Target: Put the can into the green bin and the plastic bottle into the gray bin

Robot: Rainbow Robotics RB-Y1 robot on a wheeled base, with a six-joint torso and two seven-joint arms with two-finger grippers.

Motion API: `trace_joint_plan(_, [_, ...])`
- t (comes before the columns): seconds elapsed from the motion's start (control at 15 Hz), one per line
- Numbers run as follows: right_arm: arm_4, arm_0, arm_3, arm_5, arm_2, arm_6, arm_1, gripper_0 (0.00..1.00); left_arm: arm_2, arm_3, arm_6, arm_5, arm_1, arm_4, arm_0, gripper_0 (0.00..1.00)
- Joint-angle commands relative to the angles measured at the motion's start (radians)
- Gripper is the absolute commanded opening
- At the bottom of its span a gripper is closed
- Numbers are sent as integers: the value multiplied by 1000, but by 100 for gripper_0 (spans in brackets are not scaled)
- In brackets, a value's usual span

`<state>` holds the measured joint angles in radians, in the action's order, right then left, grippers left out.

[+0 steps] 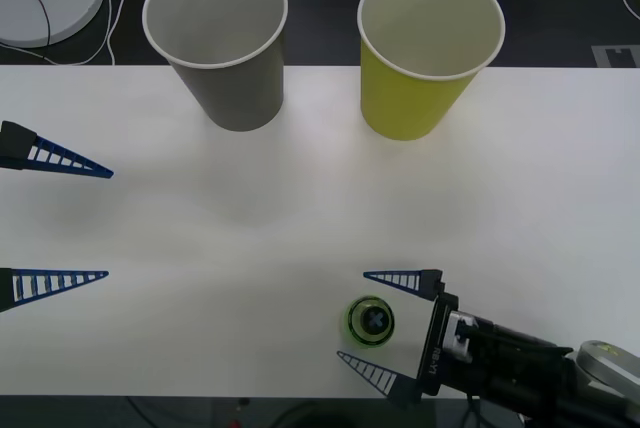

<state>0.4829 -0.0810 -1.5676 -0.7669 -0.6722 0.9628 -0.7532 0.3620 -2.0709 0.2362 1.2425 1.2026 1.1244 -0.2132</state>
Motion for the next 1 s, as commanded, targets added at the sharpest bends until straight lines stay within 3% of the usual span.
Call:
trace_joint_plan(0.07, [0, 4, 0, 0, -10, 2, 0, 100, 0, 0, 0, 0, 0, 0, 0, 100])
trace_joint_plan(0.2, [0, 6, 0, 0, -10, 0, 0, 100, 0, 0, 0, 0, 0, 0, 0, 100])
trace_joint_plan(0.27, [0, 7, 0, 0, -10, 0, 0, 85, 0, 0, 0, 0, 0, 0, 0, 100])
trace_joint_plan(0.33, [0, 7, 0, 0, -12, -1, 0, 29, 0, 0, 0, 0, 0, 0, 0, 100])
trace_joint_plan(0.4, [-1, 9, 0, 0, -12, -4, 0, 0, 0, 0, 0, 0, 0, 0, 0, 100])
trace_joint_plan(1.0, [-9, 10, -3, 0, -10, -12, -9, 0, 0, 0, 0, 0, 0, 0, 0, 100])
